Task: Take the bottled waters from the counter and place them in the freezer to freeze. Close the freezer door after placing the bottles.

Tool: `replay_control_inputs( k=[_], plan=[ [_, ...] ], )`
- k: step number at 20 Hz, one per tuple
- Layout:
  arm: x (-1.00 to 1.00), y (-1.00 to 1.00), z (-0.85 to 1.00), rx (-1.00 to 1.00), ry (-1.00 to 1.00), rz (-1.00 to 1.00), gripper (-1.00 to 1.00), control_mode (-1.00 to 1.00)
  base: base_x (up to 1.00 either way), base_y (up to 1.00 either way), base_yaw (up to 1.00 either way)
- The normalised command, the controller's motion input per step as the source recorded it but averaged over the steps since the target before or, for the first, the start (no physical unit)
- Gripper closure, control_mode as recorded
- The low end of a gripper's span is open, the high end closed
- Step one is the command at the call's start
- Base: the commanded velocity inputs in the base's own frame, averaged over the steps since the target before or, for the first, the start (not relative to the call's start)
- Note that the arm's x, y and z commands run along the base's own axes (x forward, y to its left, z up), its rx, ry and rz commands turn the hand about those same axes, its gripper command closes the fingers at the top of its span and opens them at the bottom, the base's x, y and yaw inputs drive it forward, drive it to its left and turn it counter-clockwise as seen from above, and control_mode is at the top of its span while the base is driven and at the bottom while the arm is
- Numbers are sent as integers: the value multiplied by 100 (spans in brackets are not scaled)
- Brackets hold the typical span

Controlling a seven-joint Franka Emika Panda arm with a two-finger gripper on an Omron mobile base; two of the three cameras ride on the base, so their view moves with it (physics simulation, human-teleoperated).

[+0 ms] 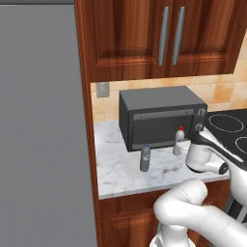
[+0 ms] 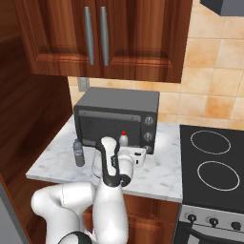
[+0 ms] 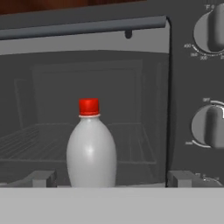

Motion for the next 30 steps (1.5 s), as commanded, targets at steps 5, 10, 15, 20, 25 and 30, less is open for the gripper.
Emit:
replay_control_inputs(
  k=[5,10,15,20,25,30],
  plan=[
    [11,0,0,0,0,0,-100,-100,0,0,0],
    [5,8,-5,0,0,0,-100,-100,0,0,0],
    [2,14,-6,0,0,0,-100,-100,0,0,0],
    [0,22,-1,0,0,0,-100,-100,0,0,0],
    [0,30,-1,0,1,0,-100,-100,0,0,0],
    [3,33,-12,0,3,0,-100,-100,0,0,0]
  ],
)
